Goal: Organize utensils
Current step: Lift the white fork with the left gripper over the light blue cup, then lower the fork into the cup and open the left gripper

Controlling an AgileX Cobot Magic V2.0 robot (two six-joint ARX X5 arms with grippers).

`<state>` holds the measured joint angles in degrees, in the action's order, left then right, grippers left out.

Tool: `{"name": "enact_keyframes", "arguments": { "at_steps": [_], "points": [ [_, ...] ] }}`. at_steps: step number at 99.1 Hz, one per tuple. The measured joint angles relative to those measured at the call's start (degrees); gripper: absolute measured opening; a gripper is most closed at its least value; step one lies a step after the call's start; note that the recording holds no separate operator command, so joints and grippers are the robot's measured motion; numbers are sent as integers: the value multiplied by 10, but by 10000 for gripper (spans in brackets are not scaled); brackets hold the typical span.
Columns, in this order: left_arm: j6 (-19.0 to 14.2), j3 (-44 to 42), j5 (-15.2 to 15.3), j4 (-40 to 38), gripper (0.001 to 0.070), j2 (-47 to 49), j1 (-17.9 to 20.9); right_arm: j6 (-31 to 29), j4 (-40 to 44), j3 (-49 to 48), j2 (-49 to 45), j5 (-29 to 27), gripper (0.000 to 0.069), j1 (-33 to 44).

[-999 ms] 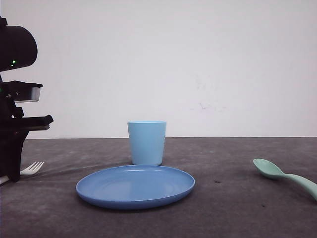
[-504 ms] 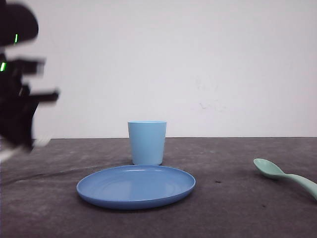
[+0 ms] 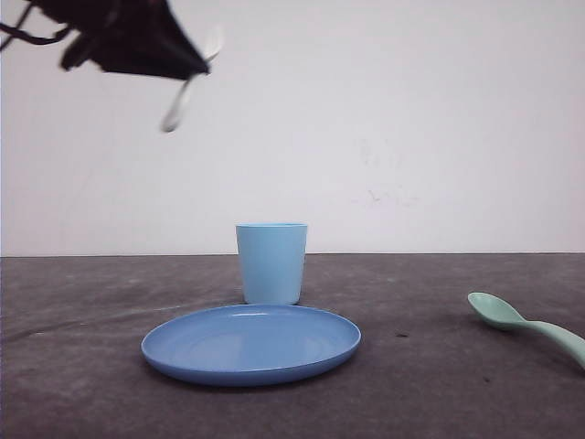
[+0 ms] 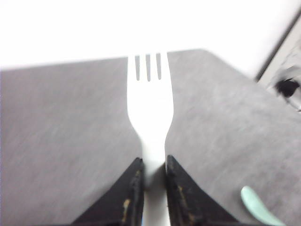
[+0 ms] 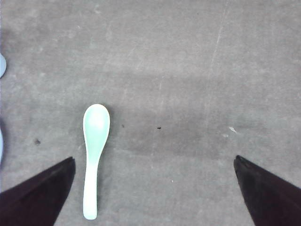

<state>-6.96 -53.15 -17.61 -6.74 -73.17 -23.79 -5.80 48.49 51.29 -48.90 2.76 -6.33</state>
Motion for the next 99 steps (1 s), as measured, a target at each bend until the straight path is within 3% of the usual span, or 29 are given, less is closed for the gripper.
{"name": "enact_keyframes", "arguments": {
  "at_steps": [24,49,69,99],
  "points": [
    [1,0,-2,-142,45,-100,-39,0,2,0,0,0,680,0],
    [1,0,-2,-292,45,-201,-48,0,9,0,0,0,680,0],
    [3,0,-2,-356,45,-260,-48,0,26,0,0,0,680,0],
    [47,0,-2,-355,45,-311,-48,-6,31,0,0,0,680,0]
  ]
}}
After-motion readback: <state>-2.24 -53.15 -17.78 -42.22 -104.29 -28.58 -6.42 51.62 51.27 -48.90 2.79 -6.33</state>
